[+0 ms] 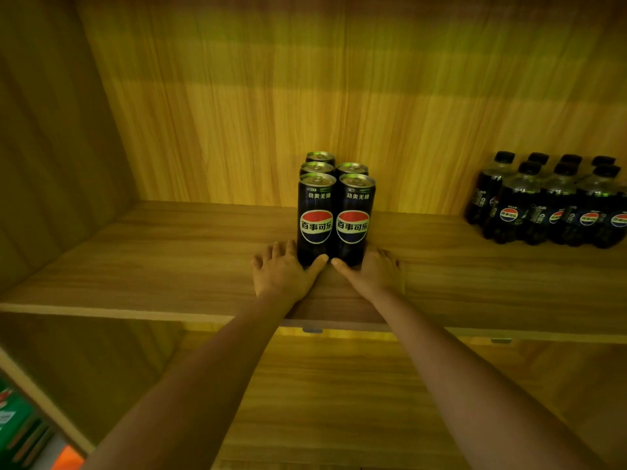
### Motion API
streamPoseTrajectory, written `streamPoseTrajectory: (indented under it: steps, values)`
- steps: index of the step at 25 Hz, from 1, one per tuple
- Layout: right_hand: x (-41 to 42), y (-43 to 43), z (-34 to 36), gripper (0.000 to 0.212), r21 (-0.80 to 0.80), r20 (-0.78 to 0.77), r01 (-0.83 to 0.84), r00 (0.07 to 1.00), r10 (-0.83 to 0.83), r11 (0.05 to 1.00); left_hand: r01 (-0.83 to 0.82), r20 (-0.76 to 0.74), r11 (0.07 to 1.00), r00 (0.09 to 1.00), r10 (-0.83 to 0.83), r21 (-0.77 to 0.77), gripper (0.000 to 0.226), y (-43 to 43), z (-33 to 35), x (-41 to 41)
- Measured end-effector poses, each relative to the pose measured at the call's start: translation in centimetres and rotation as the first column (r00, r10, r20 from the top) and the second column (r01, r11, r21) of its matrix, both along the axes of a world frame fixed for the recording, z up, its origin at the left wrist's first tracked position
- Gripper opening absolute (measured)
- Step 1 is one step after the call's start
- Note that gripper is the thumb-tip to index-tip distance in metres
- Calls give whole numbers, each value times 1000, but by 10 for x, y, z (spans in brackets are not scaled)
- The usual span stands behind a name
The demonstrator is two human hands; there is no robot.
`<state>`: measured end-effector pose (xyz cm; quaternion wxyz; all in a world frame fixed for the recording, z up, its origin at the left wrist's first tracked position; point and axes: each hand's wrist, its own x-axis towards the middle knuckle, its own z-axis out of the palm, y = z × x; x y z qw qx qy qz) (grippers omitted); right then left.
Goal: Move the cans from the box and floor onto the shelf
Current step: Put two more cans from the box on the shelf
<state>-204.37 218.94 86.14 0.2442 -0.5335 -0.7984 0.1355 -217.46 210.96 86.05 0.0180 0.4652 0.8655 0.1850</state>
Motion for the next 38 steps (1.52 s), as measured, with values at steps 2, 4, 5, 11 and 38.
streamPoseTrajectory:
  steps: [2, 4, 5, 11, 38]
  values:
    - [6, -9, 6, 79, -61, -176, 16, 984, -26, 998, -24, 51, 998, 998, 22, 50, 92, -13, 9, 3]
    - [20, -28, 14, 80, -43, -269, -1, 963, -10, 999, -21, 57, 991, 998, 14, 129, 89, -38, 20, 9]
    - [30, -42, 17, 79, -11, -254, -46, 966, 42, 999, -3, 32, 988, 999, -2, 153, 87, -57, 25, 14]
    - [69, -145, 45, 80, 138, 151, -341, 935, 321, 930, 114, -287, 991, 953, -91, 63, 81, -176, 49, 33]
    - [86, -439, -333, 82, 33, 443, -507, 780, 443, 861, 247, -317, 963, 909, -269, -108, 84, -467, -330, 44]
